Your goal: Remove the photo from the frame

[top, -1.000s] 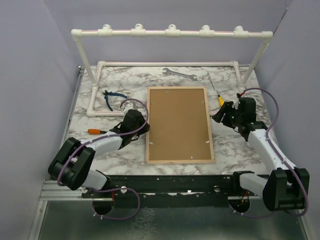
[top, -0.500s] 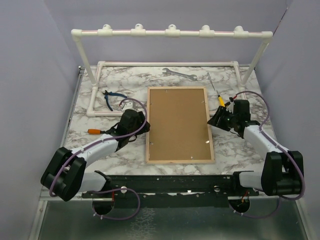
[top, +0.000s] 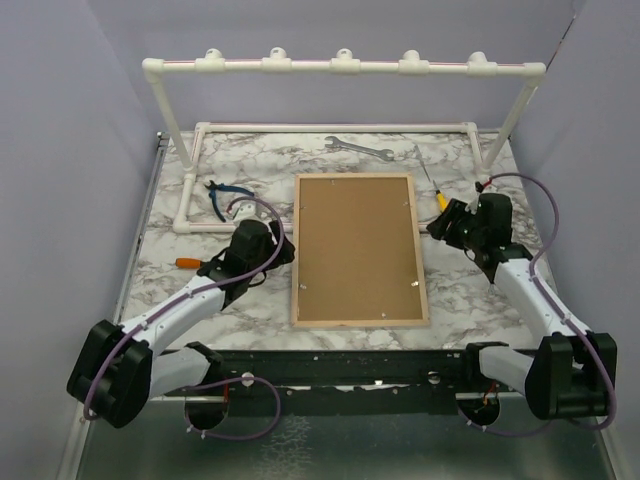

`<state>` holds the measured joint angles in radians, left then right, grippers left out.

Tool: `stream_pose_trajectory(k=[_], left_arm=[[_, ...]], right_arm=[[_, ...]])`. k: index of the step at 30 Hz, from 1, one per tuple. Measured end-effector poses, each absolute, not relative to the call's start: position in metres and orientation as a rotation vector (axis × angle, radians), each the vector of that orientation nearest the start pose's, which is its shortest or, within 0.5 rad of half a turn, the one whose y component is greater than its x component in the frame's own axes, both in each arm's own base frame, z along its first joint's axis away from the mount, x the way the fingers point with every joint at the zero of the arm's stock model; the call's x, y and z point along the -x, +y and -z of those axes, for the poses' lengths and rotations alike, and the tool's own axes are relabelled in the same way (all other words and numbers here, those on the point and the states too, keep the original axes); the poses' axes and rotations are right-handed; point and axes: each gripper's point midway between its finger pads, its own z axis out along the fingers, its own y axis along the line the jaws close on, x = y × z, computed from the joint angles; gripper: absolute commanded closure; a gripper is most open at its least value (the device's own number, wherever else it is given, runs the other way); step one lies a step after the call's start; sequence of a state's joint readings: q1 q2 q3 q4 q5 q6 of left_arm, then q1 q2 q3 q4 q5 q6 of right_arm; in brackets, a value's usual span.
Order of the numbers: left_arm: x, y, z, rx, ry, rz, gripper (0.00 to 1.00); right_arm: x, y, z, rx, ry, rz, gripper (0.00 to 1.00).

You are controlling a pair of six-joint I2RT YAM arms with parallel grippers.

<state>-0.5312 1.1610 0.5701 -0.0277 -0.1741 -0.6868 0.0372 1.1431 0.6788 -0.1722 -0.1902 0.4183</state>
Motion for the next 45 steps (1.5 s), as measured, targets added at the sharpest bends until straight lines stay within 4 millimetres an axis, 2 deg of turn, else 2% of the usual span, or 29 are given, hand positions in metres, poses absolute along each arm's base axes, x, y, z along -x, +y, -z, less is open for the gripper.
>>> stream_pose_trajectory(k=[4,6,13,17,25,36,45], left_arm=[[-0.289,-0.162,-0.111,0.315,2.174,0.509,0.08],[-0.287,-0.158,-0.112,0.332,2.18,0.505,0.02],[-0.276,-0.151,-0.096,0.385,2.273,0.454,0.01],[-0.276,-0.149,-0.098,0.395,2.288,0.44,0.01],[-0.27,-0.147,-0.098,0.345,2.304,0.431,0.01],[-0.271,-0.159,-0.107,0.263,2.283,0.507,0.01],[-0.275,-0.164,-0.113,0.253,2.259,0.538,0.01]], right_arm=[[-0.342,0.051,-0.138,-0.333,2.15,-0.39,0.41],[-0.349,0.046,-0.143,-0.336,2.141,-0.355,0.41],[-0.396,0.034,-0.159,-0.366,2.13,-0.299,0.44],[-0.41,0.029,-0.15,-0.386,2.155,-0.289,0.48],[-0.434,0.012,-0.123,-0.408,2.217,-0.226,0.48],[-0.451,-0.004,-0.074,-0.355,2.324,-0.099,0.46],[-0.479,-0.014,-0.072,-0.247,2.322,-0.016,0.49]])
